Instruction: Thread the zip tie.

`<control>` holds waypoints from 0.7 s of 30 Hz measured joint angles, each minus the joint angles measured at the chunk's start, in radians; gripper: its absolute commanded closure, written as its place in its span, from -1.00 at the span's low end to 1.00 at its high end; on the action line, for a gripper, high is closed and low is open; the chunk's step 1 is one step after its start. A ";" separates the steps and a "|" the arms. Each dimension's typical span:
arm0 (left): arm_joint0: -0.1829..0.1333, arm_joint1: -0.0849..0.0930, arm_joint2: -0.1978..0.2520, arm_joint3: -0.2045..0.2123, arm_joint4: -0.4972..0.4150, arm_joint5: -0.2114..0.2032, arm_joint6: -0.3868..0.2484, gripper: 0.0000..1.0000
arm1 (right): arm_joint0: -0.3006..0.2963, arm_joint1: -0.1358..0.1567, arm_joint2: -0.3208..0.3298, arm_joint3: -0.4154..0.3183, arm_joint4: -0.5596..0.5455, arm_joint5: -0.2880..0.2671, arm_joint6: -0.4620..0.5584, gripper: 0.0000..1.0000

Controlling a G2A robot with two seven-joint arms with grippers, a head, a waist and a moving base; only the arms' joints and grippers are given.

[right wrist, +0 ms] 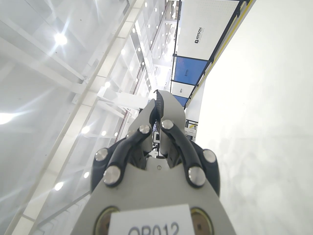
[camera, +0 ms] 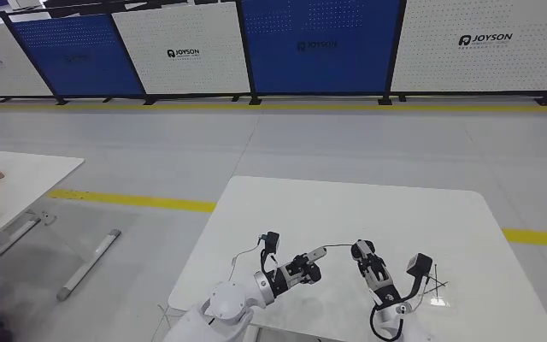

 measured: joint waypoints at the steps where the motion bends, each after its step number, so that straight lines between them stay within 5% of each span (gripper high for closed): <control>1: -0.003 -0.001 0.003 0.002 -0.003 0.000 0.002 -1.00 | 0.000 0.000 0.000 0.000 0.000 0.000 0.000 1.00; 21: -0.002 0.000 0.002 0.001 -0.004 -0.001 0.001 -1.00 | 0.024 -0.006 -0.014 0.020 0.004 0.056 0.073 1.00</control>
